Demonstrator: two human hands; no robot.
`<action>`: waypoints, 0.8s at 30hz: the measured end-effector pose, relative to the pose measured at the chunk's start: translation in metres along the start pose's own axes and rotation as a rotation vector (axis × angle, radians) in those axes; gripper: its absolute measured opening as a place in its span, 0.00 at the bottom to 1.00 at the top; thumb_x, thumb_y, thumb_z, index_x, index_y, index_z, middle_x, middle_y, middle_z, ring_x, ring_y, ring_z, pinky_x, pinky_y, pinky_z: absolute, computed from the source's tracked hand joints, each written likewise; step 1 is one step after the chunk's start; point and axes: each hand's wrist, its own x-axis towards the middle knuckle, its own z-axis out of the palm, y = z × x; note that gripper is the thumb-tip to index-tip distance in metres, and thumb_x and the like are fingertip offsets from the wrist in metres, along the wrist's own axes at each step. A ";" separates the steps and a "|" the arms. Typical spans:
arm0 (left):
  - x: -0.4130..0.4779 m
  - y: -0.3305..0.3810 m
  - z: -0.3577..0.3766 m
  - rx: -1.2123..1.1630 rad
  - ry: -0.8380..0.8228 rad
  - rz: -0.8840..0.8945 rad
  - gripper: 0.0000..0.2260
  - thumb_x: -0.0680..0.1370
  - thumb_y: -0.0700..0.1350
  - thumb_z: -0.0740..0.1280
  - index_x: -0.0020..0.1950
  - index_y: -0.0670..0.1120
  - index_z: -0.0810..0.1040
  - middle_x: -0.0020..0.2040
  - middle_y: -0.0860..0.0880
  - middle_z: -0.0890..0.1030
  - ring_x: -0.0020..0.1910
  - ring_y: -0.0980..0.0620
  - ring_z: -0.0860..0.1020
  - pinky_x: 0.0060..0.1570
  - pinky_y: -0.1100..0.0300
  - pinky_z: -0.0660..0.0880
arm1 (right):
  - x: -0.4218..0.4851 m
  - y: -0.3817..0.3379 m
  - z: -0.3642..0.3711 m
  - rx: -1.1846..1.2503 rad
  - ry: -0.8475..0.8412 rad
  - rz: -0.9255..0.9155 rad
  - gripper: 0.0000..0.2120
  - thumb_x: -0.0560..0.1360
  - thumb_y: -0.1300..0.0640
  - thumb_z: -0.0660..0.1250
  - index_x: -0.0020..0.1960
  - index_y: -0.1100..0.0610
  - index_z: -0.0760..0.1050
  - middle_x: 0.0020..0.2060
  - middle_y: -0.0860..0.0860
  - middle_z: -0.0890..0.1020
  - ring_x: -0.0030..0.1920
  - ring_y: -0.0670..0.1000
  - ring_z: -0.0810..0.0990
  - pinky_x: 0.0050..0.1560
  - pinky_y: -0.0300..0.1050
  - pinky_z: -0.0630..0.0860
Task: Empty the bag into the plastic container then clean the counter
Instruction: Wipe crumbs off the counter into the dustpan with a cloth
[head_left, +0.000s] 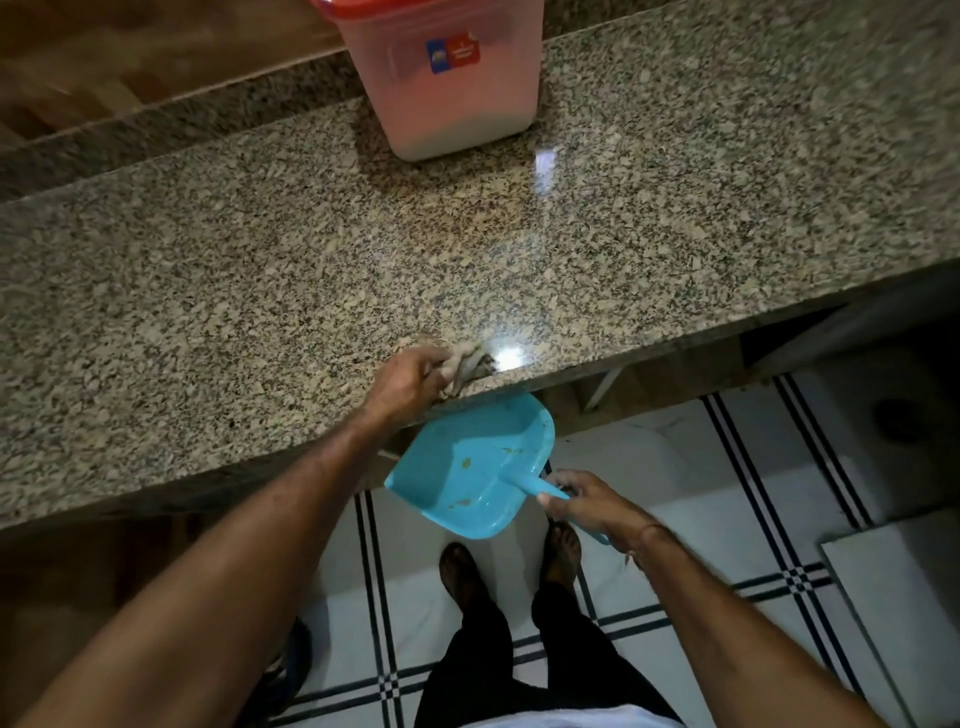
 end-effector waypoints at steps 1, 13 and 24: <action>-0.004 0.000 0.005 0.033 0.013 0.018 0.14 0.83 0.50 0.65 0.66 0.49 0.81 0.59 0.47 0.81 0.56 0.48 0.79 0.58 0.45 0.78 | 0.002 -0.003 0.004 0.001 -0.004 -0.004 0.11 0.80 0.55 0.70 0.52 0.63 0.79 0.40 0.51 0.78 0.41 0.46 0.75 0.43 0.40 0.73; -0.005 0.021 0.010 0.374 0.054 0.122 0.13 0.79 0.43 0.72 0.62 0.43 0.81 0.49 0.49 0.80 0.46 0.54 0.76 0.51 0.61 0.76 | 0.006 -0.022 0.028 0.007 -0.038 -0.047 0.07 0.81 0.57 0.68 0.45 0.56 0.76 0.38 0.50 0.76 0.38 0.44 0.73 0.35 0.29 0.71; 0.006 0.032 -0.004 0.292 -0.011 -0.045 0.16 0.76 0.40 0.75 0.62 0.39 0.80 0.58 0.43 0.83 0.49 0.54 0.77 0.47 0.66 0.73 | 0.002 -0.020 0.034 0.035 -0.012 -0.041 0.10 0.80 0.57 0.70 0.40 0.53 0.75 0.34 0.47 0.76 0.34 0.43 0.72 0.32 0.30 0.70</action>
